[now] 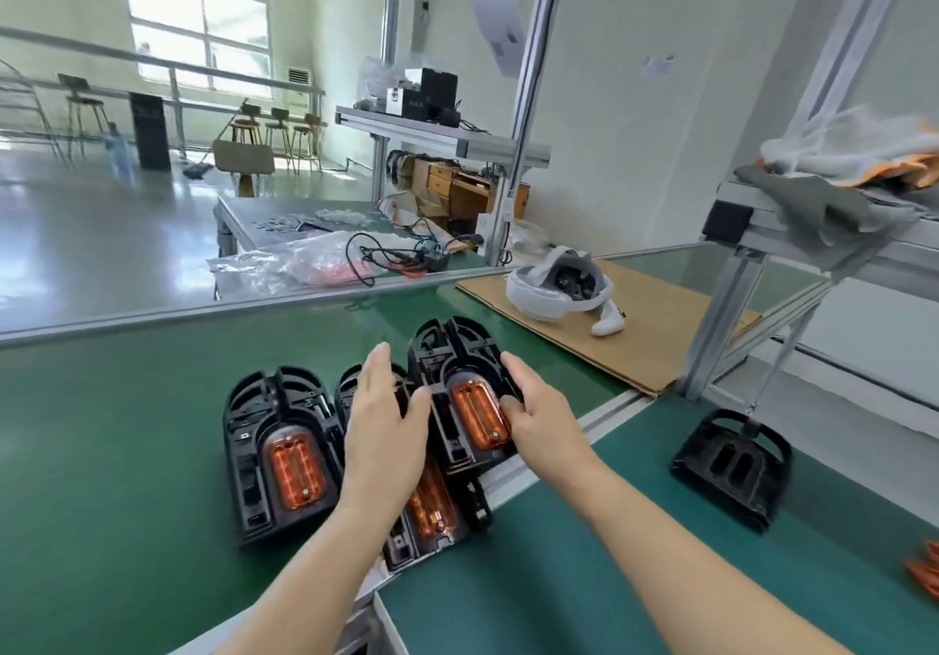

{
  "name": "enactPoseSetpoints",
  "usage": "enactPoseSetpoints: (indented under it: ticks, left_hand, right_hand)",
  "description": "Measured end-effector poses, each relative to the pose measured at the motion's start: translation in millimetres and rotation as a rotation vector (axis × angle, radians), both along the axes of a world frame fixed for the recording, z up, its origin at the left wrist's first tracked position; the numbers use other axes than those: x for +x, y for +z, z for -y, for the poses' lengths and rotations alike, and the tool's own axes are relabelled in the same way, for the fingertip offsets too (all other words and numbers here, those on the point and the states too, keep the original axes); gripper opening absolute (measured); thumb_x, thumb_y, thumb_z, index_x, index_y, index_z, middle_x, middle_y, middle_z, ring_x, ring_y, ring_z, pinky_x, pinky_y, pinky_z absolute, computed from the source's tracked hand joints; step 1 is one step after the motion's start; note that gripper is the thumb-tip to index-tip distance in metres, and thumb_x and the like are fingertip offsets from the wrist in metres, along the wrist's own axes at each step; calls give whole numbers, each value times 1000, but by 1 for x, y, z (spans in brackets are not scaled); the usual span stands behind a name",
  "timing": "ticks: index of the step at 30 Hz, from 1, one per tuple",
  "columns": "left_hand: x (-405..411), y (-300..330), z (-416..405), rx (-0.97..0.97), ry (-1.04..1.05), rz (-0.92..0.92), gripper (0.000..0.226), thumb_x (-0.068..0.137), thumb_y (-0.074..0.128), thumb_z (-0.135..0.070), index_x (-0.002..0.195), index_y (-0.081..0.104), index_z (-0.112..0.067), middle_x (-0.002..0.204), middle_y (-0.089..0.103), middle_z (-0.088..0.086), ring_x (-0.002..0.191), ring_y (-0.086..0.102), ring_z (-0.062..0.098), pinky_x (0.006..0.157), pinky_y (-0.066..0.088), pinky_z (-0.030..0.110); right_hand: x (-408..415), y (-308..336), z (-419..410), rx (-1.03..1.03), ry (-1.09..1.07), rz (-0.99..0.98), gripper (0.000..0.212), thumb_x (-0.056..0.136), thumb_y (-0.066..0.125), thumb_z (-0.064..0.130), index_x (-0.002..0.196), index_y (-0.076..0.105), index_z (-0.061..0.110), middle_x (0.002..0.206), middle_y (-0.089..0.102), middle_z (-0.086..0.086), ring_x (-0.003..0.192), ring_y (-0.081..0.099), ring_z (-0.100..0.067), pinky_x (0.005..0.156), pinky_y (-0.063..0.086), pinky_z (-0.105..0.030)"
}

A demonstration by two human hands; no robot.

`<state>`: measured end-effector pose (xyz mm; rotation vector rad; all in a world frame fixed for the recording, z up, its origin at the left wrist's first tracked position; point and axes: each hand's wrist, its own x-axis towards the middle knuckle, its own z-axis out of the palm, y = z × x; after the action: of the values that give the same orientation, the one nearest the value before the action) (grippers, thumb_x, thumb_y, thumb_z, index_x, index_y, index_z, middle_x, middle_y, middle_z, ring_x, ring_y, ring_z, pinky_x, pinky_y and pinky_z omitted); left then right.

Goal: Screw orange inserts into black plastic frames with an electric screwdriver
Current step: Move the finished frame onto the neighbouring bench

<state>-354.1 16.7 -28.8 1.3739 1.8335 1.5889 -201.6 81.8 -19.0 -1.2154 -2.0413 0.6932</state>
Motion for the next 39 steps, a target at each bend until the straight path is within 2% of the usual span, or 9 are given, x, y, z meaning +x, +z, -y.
enactPoseSetpoints:
  ticks: [1,3,7,10,18,23,27,34,39]
  left_hand:
    - [-3,-1,-2,-5,-1,-34,62,98,48,-24,151,17,-22,154,29,-1,141,27,16,116,24,40]
    - [-4,-4,-6,0,-20,-136,64,97,49,-23,151,15,-22,157,19,-4,144,16,12,119,14,34]
    - [2,-9,-22,-40,-71,-382,76,93,54,-36,152,9,-23,159,4,-9,145,4,7,117,-3,29]
    - [6,-10,-36,-60,-87,-457,81,92,55,-41,153,6,-23,159,2,-10,145,3,5,116,-8,28]
    - [5,-19,-52,-91,-44,-594,80,92,53,-43,152,5,-20,160,0,-6,146,4,8,116,-9,32]
    - [8,-27,-55,-160,-18,-736,76,93,48,-47,152,9,-20,160,-3,-6,147,-1,14,116,-8,42]
    - [10,-29,-56,-180,18,-803,73,92,47,-49,151,14,-22,160,-1,-4,147,-2,18,115,-7,47]
    - [14,-27,-55,-182,17,-828,70,92,47,-47,150,16,-26,160,0,-3,146,-5,19,114,-9,49]
    - [23,-24,-52,-168,3,-838,64,95,42,-43,151,15,-24,160,0,-3,146,-5,19,114,-10,48]
  right_hand:
    - [2,0,-5,-23,-6,9,52,101,42,7,151,30,15,150,38,7,137,30,-1,99,13,-2]
    - [8,-1,-17,-42,-21,17,52,102,42,8,151,29,16,155,33,3,142,27,-9,99,13,-4]
    - [18,-3,-36,-63,-56,21,52,101,43,6,151,31,15,155,33,2,143,27,-9,102,14,-6]
    - [16,-4,-46,-80,-49,4,52,101,43,5,151,31,16,155,34,2,140,28,-7,96,16,-1]
    - [-3,-11,-64,-91,-33,10,57,100,43,5,152,26,20,156,32,1,143,28,-11,105,17,-11]
    - [0,-27,-64,-135,-50,63,58,102,41,9,154,21,25,157,30,1,142,30,-13,105,20,-14]
    - [4,-34,-62,-169,-52,44,57,103,40,13,154,18,27,158,27,4,143,27,-11,102,17,-10]
    - [3,-37,-59,-143,-47,11,59,102,42,18,155,16,26,160,21,9,145,19,-6,105,12,-12]
    - [8,-43,-56,-87,-98,7,55,105,37,22,155,15,19,161,18,5,146,15,-7,110,8,-14]
